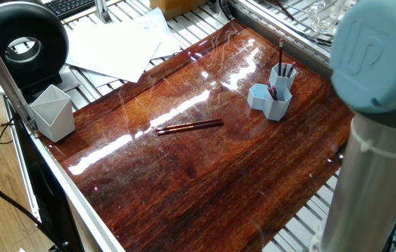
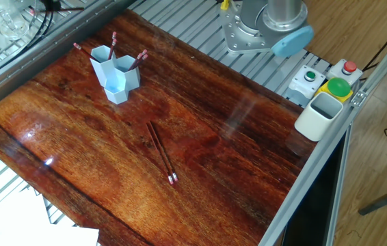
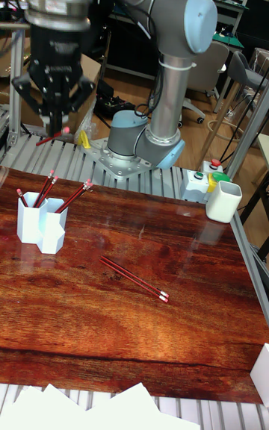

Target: Put the pen into the pen holder

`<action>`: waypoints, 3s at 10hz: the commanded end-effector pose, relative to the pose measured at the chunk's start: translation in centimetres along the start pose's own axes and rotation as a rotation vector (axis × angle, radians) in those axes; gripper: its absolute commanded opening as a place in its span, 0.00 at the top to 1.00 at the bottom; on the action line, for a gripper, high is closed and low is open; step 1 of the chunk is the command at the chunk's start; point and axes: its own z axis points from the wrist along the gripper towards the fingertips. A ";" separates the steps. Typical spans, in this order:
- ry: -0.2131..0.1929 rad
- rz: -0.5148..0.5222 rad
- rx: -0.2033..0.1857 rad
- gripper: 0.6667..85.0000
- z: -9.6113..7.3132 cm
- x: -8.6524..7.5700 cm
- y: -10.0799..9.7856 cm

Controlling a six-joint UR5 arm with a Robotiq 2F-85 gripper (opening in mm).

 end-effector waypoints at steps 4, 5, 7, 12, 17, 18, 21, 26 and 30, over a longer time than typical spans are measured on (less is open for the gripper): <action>-0.287 -0.065 -0.054 1.00 0.1 0.5 0.0; -0.320 -0.069 -0.062 1.00 0.3 0.5 0.1; -0.357 -0.085 -0.068 1.00 0.6 0.5 0.2; -0.442 -0.114 -0.084 1.00 1.3 -0.6 -0.2; -0.323 -0.011 0.013 1.00 2.6 2.1 -3.2; -0.325 0.016 0.021 1.00 2.6 2.1 -3.5; -0.362 0.078 0.033 1.00 2.2 1.2 -4.1; -0.418 0.074 -0.028 1.00 4.3 3.9 -2.9; -0.441 0.093 -0.012 1.00 6.6 5.4 -2.1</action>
